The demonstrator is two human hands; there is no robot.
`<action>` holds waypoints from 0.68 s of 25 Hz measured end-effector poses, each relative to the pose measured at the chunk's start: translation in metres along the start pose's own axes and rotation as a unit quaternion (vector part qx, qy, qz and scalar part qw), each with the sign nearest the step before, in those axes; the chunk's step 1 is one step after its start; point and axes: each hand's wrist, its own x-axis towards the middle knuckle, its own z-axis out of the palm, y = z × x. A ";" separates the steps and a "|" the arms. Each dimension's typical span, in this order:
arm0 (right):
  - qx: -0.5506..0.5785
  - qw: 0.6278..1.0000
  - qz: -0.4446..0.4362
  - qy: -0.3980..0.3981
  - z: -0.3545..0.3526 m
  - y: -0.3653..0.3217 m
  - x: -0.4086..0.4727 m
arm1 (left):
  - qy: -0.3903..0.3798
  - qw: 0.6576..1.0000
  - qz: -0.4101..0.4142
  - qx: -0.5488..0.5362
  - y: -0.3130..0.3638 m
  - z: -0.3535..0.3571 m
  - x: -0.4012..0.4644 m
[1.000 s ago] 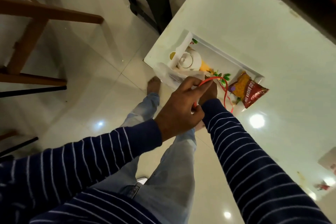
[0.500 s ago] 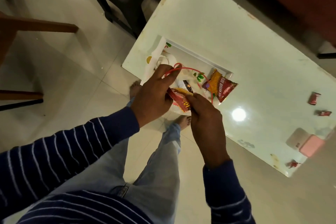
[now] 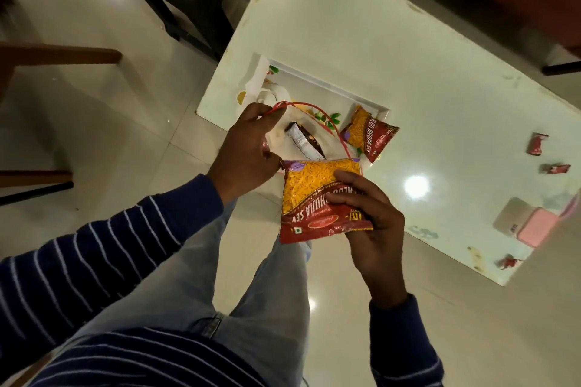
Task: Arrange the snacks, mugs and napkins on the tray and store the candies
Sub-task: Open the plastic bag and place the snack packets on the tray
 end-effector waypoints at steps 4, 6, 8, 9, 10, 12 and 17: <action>0.098 0.994 0.048 0.011 -0.002 0.010 0.003 | 0.004 1.000 -0.010 -0.018 0.009 0.012 -0.009; 0.107 0.989 0.099 0.011 0.004 0.013 0.011 | 0.003 1.000 -0.009 -0.028 0.011 0.015 -0.013; 0.108 0.982 0.152 0.039 0.013 0.015 0.019 | 0.003 0.999 -0.006 -0.042 0.013 0.015 -0.017; 0.105 0.980 0.165 0.048 0.016 0.017 0.021 | 0.001 0.999 -0.002 -0.047 0.014 0.016 -0.019; 0.113 0.977 0.174 0.053 0.018 0.019 0.022 | 0.000 0.999 0.002 -0.047 0.015 0.017 -0.020; 0.159 0.970 0.174 0.062 0.008 0.023 0.020 | 0.007 1.000 0.001 -0.022 0.012 0.016 -0.019; 0.071 0.983 0.079 0.149 -0.089 0.062 0.030 | 0.049 0.998 -0.021 0.041 -0.003 -0.002 -0.012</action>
